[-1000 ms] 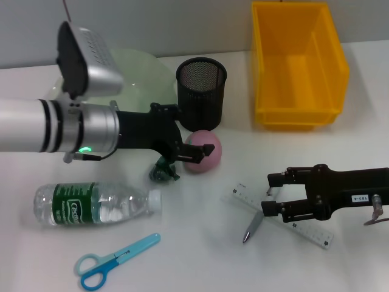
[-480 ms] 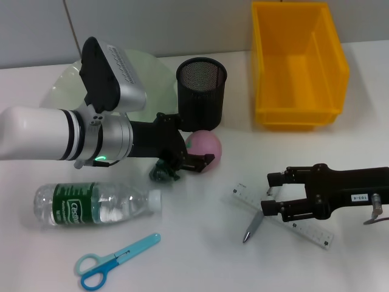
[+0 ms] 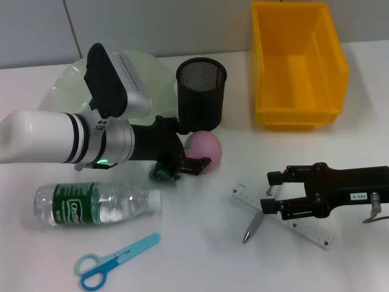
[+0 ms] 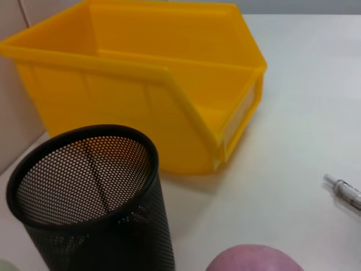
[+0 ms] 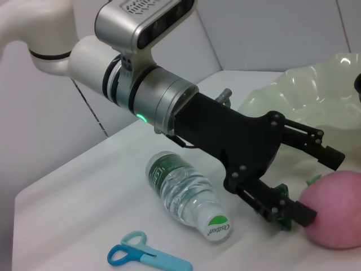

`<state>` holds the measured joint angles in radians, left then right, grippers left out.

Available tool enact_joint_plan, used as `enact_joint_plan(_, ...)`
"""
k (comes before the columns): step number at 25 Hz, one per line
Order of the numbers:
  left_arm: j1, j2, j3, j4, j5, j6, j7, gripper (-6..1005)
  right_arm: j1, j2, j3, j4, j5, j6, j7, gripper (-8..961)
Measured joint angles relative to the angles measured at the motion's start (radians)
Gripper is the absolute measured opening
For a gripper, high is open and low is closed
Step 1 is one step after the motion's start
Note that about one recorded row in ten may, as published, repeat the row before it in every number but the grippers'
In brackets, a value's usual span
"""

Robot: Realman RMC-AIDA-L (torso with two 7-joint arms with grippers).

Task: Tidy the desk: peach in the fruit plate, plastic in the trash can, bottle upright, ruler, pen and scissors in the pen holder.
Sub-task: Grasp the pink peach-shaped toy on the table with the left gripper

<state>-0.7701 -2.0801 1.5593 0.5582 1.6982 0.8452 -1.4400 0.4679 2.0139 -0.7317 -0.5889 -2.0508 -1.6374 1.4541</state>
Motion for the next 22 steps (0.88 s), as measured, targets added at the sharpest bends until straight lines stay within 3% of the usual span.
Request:
enact_joint_plan(13, -0.013, 0.000, 0.058, -0.027, -0.046, -0.039, 0.012, 787, 0.004, 0.000, 0.000, 0.002, 0.000, 0.005, 0.000, 807)
enact_joint_plan(22, -0.012, 0.000, 0.080, -0.025, -0.062, -0.051, 0.002, 577, 0.005, -0.001, 0.000, 0.001, 0.000, 0.008, 0.000, 806)
